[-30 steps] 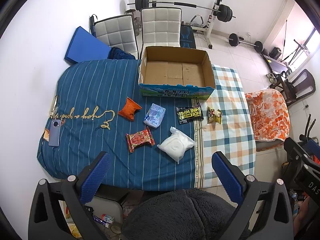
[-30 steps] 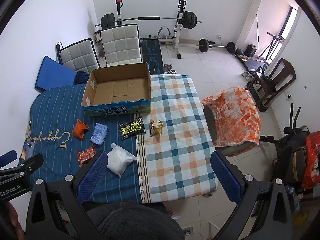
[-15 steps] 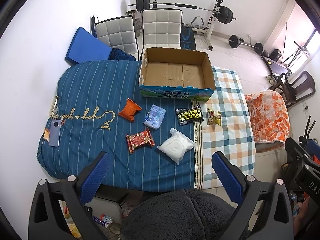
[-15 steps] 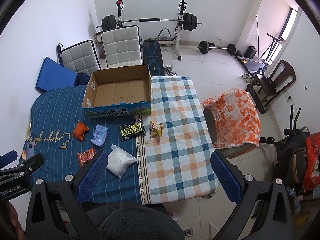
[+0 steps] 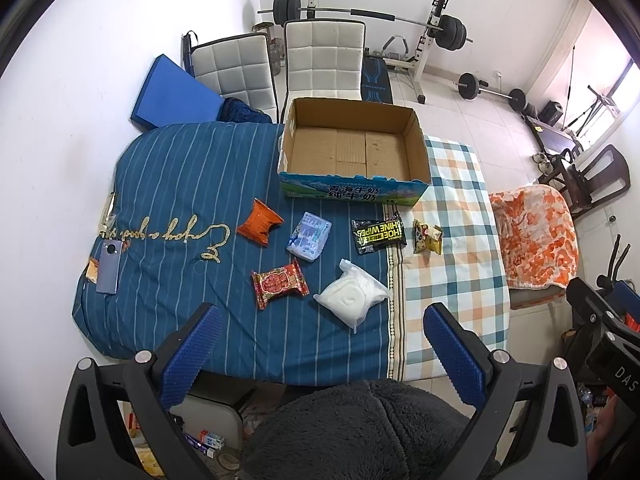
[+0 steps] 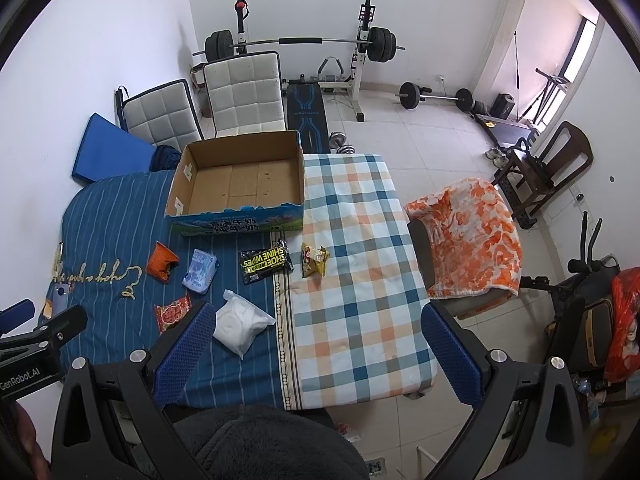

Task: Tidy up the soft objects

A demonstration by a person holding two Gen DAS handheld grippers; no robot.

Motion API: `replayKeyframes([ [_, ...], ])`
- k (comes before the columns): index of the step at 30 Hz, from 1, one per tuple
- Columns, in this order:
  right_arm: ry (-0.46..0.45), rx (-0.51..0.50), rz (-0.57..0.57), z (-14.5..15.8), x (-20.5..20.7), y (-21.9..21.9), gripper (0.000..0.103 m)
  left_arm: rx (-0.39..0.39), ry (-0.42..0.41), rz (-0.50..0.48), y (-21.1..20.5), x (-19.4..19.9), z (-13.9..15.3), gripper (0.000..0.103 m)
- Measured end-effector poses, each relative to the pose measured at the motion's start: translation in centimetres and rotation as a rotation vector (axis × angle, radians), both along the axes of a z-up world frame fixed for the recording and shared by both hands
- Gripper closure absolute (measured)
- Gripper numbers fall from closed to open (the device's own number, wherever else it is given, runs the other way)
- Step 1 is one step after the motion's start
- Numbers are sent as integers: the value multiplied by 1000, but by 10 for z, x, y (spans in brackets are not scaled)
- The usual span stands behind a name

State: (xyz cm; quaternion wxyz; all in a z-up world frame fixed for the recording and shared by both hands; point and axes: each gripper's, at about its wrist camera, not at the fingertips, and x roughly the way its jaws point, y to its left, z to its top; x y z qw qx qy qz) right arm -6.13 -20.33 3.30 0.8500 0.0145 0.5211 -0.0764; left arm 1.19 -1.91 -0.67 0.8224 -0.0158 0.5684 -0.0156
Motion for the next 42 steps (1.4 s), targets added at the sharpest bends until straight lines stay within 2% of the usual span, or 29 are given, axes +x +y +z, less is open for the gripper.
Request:
replayKeyframes([
  [38,-12,9,32,-1,8,9,0,4,-17,3,0,6,4,0],
  [42,1,28,24,-9,15,2,0,7,-16,2,-1,8,1,0],
])
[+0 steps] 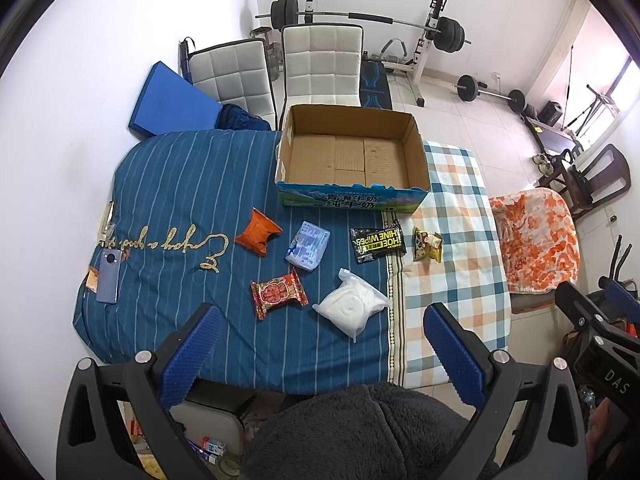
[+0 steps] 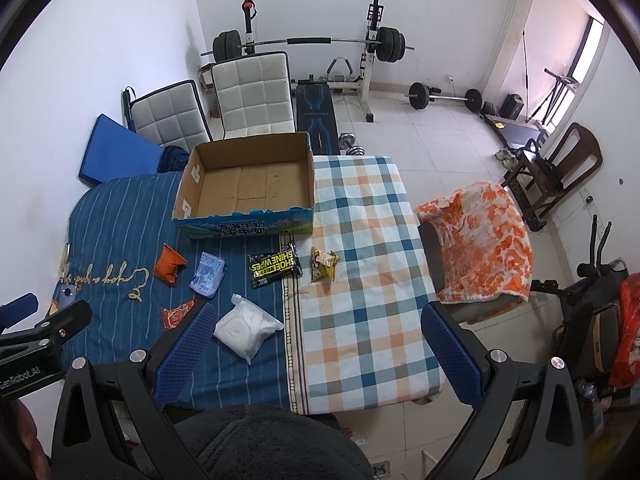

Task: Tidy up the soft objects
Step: 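Grasp the white zip bag with the left tool while the right tool grasps the black wipes pack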

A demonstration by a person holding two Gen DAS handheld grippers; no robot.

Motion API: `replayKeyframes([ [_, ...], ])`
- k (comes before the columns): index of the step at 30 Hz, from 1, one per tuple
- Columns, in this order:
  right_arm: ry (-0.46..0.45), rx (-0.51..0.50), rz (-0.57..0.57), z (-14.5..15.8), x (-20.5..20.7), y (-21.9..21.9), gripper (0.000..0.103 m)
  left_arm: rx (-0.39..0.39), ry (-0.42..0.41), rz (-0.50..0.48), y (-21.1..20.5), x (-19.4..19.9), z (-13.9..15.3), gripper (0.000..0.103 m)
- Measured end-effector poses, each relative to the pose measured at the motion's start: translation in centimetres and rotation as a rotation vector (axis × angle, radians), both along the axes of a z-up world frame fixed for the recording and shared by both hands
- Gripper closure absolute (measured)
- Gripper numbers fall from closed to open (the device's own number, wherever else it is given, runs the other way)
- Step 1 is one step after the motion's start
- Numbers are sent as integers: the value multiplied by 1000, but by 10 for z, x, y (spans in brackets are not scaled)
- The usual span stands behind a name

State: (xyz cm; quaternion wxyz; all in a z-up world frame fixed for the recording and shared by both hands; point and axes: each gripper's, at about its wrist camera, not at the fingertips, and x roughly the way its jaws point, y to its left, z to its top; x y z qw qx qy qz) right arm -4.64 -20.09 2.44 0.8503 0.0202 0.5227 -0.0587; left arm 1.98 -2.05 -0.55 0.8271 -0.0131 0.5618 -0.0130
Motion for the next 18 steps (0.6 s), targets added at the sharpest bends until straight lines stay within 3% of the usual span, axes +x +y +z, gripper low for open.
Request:
replayKeyframes([
  [4,54,27,-17,-33,17,-12,0,56,-20,-14,-5,19,-23,0],
  [8,144,43,-12,-92,40,-30,0,115,24,-53,-11,42,-79,0],
  [18,401,41,92,-275,88,-66,0,161,342,-294,-60,86,-271,0],
])
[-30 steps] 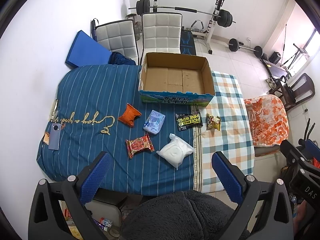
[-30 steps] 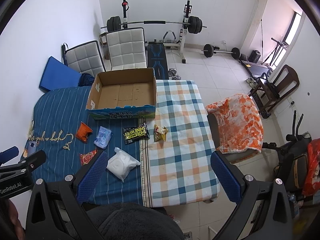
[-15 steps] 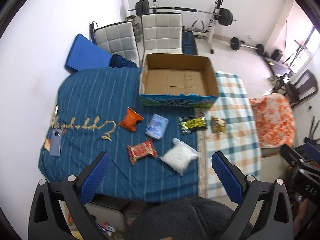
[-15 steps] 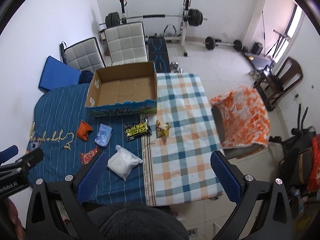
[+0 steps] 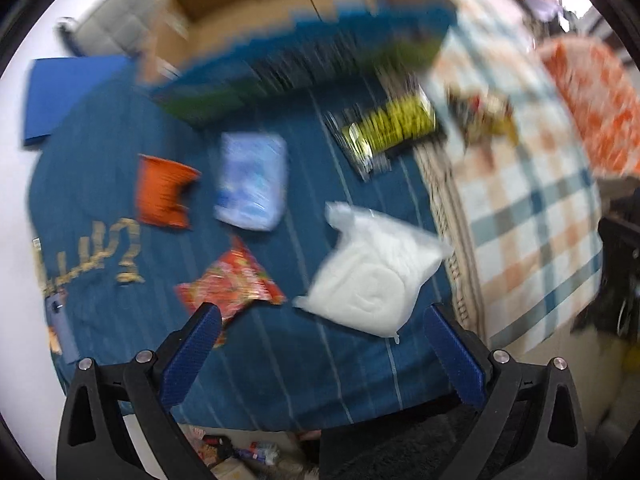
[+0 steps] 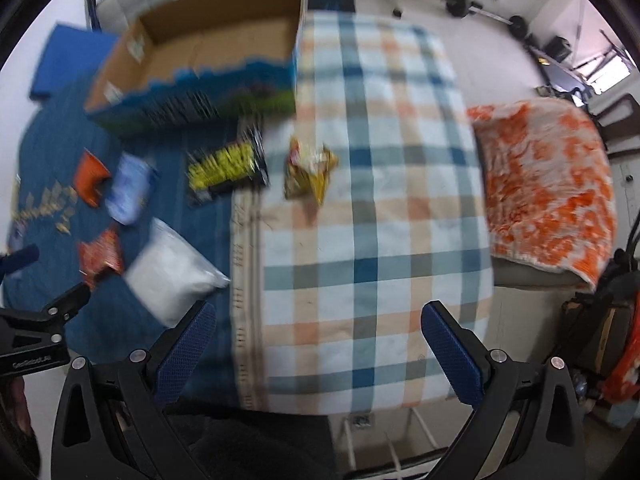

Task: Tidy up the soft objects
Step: 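Grasp the white zip bag with the left tool while the right tool grasps the black wipes pack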

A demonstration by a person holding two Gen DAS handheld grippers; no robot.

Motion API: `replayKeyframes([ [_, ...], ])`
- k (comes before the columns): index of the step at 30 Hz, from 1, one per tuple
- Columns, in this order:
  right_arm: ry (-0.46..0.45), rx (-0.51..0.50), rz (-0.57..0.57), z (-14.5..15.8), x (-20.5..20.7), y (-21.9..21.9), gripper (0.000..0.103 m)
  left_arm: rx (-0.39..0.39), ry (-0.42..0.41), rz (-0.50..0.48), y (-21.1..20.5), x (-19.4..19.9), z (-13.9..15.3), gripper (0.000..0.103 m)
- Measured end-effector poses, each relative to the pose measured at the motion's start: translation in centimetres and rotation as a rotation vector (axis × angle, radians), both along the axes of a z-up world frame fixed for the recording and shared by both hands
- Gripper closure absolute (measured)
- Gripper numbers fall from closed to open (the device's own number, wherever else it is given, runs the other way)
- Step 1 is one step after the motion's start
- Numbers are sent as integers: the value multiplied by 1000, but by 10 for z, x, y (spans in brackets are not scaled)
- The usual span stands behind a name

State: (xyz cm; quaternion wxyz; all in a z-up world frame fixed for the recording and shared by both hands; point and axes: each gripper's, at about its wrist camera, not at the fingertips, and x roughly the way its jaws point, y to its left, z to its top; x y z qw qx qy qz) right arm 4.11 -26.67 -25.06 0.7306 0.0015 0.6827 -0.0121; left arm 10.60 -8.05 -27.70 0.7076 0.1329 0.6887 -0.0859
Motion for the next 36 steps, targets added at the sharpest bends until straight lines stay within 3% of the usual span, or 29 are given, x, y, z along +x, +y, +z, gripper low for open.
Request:
replayKeyframes([
  [5,126,-18,35,-82,11,-13,0,15,163,-73,-28,7,-79,0],
  [9,184,-3,69,-112,14,-17,0,24,267,-104,-41,8,-124,1],
  [11,193,0,80,-116,16,-21,0,19,268,-77,-41,9,-134,6],
  [15,152,34,96,-104,29,-25,0,-60,233,89,-23,13,-123,22],
  [19,75,14,195,-88,51,-17,0,-30,161,232,-6,12,-112,24],
  [22,31,-32,295,-89,73,-10,1,-24,160,288,0,11,-113,24],
  [25,47,-122,416,-96,101,4,13,-17,149,331,5,11,-110,24],
  [26,85,-157,385,-101,113,5,18,-14,148,345,7,16,-106,24],
  [27,114,-145,344,-104,124,6,22,-13,145,359,7,13,-105,24],
  [29,183,68,219,-103,132,3,23,-10,140,385,9,20,-97,24],
  [30,182,127,192,-102,134,6,23,-11,137,398,11,17,-96,24],
  [32,124,129,204,-97,133,18,23,-6,133,416,14,17,-98,24],
  [34,42,98,317,-92,128,41,23,-4,135,425,17,11,-97,24],
  [36,-45,-10,567,-91,115,74,24,2,131,430,38,10,-101,24],
])
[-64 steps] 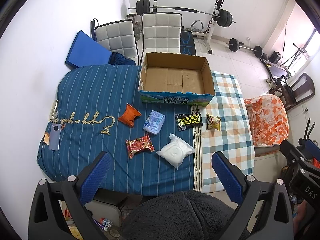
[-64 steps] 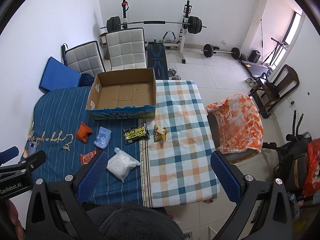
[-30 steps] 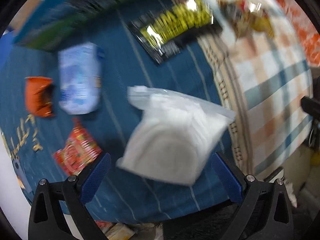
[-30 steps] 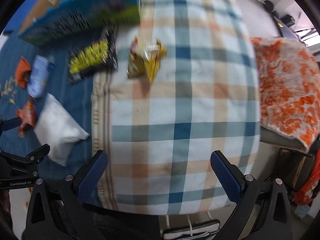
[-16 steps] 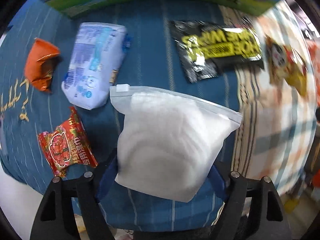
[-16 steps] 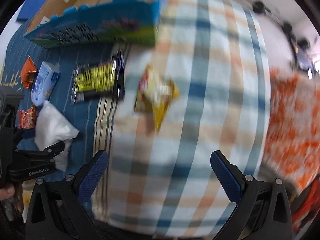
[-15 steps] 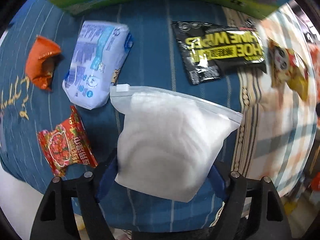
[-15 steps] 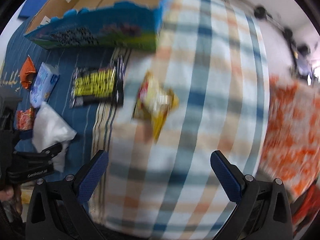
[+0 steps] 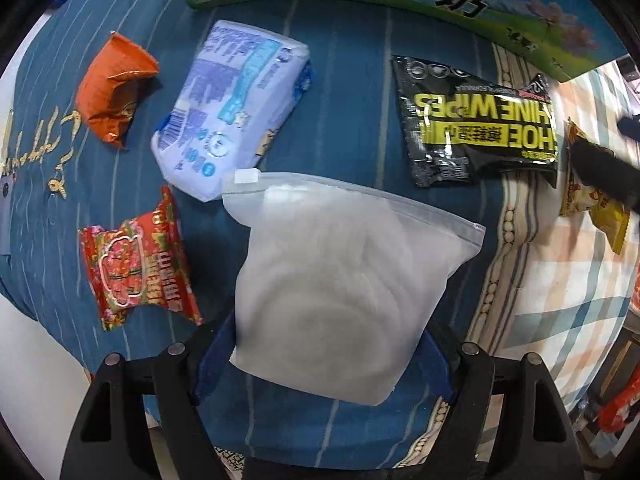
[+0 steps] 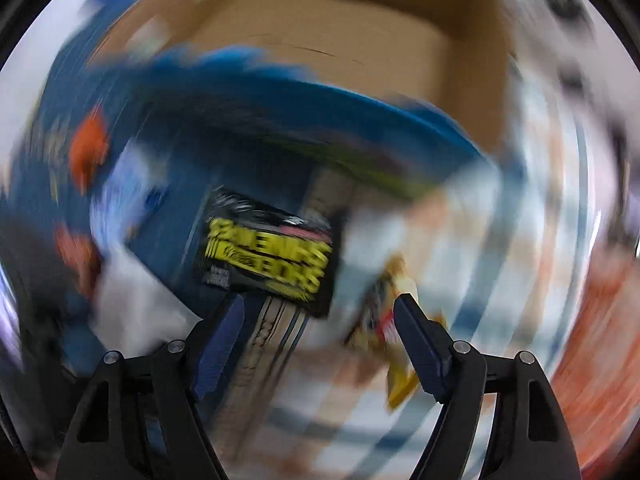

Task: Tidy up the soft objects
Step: 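Grasp the white zip bag with the left tool while the right tool grasps the black wipes pack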

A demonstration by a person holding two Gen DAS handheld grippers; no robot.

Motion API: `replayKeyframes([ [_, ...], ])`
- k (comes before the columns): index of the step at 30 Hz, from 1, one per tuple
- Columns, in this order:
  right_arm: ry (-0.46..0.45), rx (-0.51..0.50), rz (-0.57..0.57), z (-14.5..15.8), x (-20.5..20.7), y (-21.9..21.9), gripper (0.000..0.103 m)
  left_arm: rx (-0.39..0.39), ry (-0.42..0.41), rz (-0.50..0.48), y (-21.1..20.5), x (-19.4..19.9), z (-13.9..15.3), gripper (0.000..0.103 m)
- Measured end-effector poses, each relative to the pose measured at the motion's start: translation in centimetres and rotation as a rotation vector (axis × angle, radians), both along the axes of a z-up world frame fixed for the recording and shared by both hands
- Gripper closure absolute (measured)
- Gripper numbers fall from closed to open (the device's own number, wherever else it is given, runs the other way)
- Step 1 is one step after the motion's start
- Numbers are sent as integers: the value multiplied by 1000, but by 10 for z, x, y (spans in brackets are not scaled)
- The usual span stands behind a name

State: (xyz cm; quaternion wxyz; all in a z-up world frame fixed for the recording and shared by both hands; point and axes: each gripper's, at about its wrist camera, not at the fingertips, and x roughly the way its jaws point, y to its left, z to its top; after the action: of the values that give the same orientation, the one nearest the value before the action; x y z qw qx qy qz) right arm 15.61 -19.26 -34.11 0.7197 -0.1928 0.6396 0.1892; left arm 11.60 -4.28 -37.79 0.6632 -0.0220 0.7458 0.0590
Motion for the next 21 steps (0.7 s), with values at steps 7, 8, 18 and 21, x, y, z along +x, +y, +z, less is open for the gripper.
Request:
replayKeyframes([
  [7,-44,-204,539,-30,-15,47,24,10,13,37,31,-20,-10,24],
  [8,-51,-205,563,-30,-14,49,24,6,15,47,33,-23,-12,24],
  [18,29,-205,558,-40,15,27,34,14,8,63,70,-72,-15,24],
  [21,114,-174,528,-39,33,24,49,16,8,55,76,-86,-17,24],
])
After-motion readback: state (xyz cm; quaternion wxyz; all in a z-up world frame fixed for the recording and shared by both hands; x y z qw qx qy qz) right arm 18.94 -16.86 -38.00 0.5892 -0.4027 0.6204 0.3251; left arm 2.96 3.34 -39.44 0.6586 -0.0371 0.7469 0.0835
